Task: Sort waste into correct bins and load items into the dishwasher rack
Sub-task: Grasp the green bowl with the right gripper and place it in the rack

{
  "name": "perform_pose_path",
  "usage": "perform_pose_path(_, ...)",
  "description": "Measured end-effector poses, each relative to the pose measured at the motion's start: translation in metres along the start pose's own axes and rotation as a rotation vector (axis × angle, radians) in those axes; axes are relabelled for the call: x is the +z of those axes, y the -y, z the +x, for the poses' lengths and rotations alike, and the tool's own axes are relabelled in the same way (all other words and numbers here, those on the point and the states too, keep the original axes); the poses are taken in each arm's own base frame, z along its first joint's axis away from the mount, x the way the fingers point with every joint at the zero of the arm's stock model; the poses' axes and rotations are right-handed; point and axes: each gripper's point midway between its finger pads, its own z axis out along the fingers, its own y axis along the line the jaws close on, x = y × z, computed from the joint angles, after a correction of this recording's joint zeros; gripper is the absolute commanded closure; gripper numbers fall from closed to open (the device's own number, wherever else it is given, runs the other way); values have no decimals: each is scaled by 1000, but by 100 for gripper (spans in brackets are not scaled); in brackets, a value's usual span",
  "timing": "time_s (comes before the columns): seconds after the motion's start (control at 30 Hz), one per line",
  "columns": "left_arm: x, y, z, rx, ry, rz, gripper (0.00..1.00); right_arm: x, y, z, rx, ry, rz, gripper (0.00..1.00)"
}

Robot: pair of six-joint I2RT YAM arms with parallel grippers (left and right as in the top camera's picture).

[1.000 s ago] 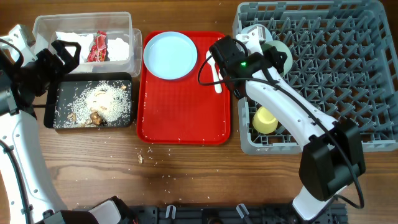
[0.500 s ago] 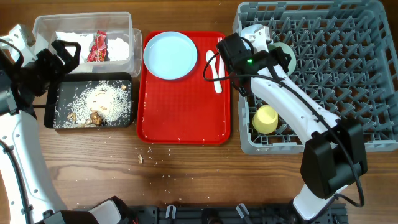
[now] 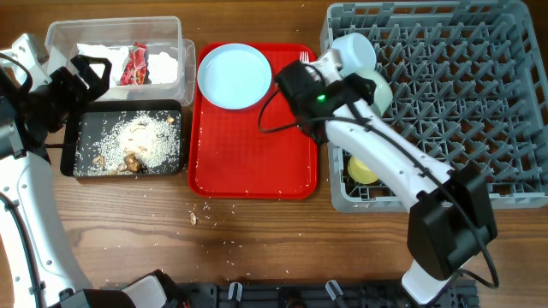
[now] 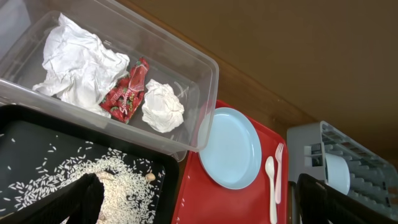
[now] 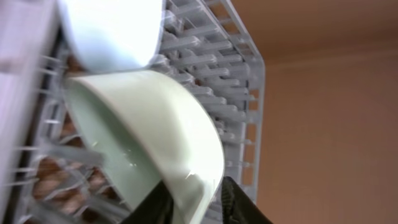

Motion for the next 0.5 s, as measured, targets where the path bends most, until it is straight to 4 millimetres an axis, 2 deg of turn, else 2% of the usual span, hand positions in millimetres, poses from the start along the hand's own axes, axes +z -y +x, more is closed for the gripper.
perform_pose_path(0.03, 0, 0, 0, 0, 0, 0, 0, -8, -7, -4, -11, 23, -15, 21)
perform_pose_path(0.07, 0, 0, 0, 0, 0, 0, 0, -10, -9, -5, -13, 28, -22, 16)
perform_pose_path(0.13, 0, 0, 0, 0, 1, 0, 0, -9, -10, -12, 31, 48, -28, 12)
perform_pose_path(0.23, 0, 0, 0, 0, 0, 0, 0, -11, -18, -26, 98, 91, -87, 11)
perform_pose_path(0.3, 0, 0, 0, 0, 0, 0, 0, -20, -27, -48, 191, 159, -204, 0)
perform_pose_path(0.33, 0, 0, 0, 0, 0, 0, 0, -36, -29, -67, 276, 231, -332, 0)
perform_pose_path(0.37, 0, 0, 0, 0, 0, 0, 0, -49, -29, -76, 319, 278, -422, 0)
perform_pose_path(0.4, 0, 0, 0, 0, 0, 0, 0, -70, -24, -89, 389, 348, -530, 6)
perform_pose_path(0.43, 0, 0, 0, 0, 0, 0, 0, -92, -17, -105, 470, 425, -645, 16)
perform_pose_path(0.47, 0, 0, 0, 0, 0, 0, 0, -123, -10, -130, 583, 524, -801, 18)
perform_pose_path(0.5, 0, 0, 0, 0, 1, 1, 0, -136, -8, -141, 653, 554, -881, 18)
